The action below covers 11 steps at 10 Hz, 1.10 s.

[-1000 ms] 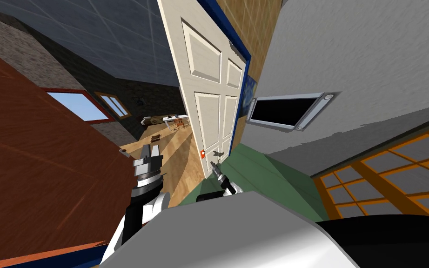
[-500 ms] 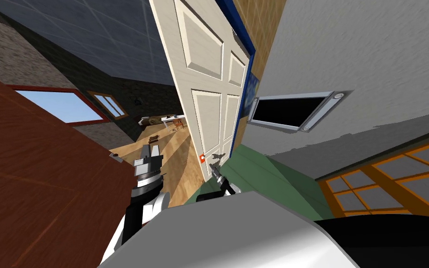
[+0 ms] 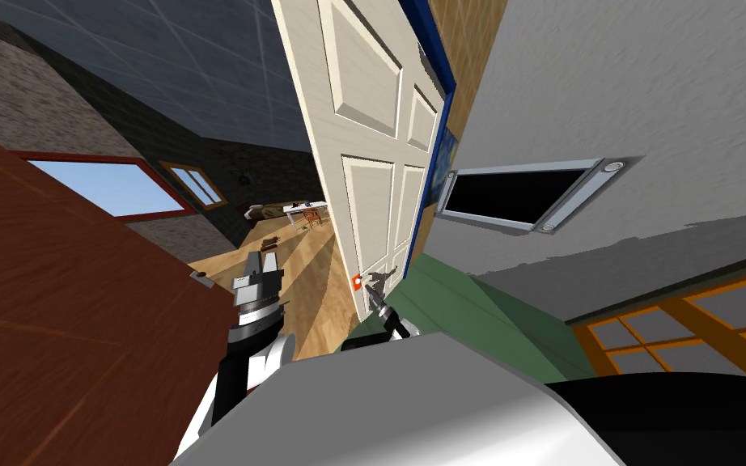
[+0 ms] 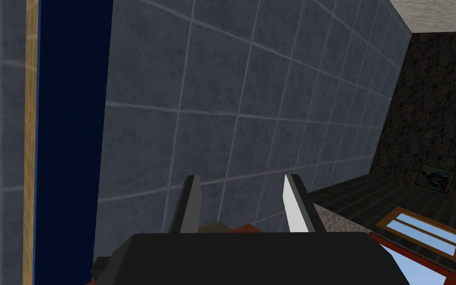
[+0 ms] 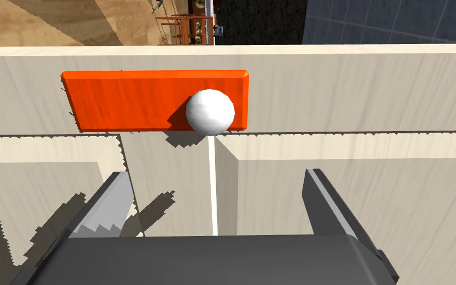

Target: Push the door open

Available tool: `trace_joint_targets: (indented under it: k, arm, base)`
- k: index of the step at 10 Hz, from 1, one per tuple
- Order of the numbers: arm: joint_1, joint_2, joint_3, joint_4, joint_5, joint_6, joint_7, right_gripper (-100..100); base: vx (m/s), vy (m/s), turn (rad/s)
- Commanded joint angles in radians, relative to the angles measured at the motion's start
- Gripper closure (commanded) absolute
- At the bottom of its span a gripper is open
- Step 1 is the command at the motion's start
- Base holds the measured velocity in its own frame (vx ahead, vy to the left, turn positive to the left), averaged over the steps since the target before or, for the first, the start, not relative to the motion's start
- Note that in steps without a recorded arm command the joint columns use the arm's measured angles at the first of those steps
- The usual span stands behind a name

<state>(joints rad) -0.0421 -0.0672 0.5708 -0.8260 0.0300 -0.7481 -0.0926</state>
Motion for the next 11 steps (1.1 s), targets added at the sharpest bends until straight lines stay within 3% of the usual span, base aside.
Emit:
trace_joint_targets:
  k: [1,5,6,11]
  arm:
    - [-0.001,0.004,-0.005,0.003,-0.001,0.001,0.003,-100]
    - [-0.003,0.015,-0.012,0.011,-0.002,0.001,0.005,-100]
    - [-0.003,0.015,-0.012,0.011,-0.002,0.001,0.005,100]
    - [-0.003,0.015,-0.012,0.011,-0.002,0.001,0.005,100]
  base:
    - [0.193,0.131,0.035]
    - [0.151,0.107,0.018]
    - [-0.013,-0.01,0.006]
    - [-0.012,-0.01,0.003]
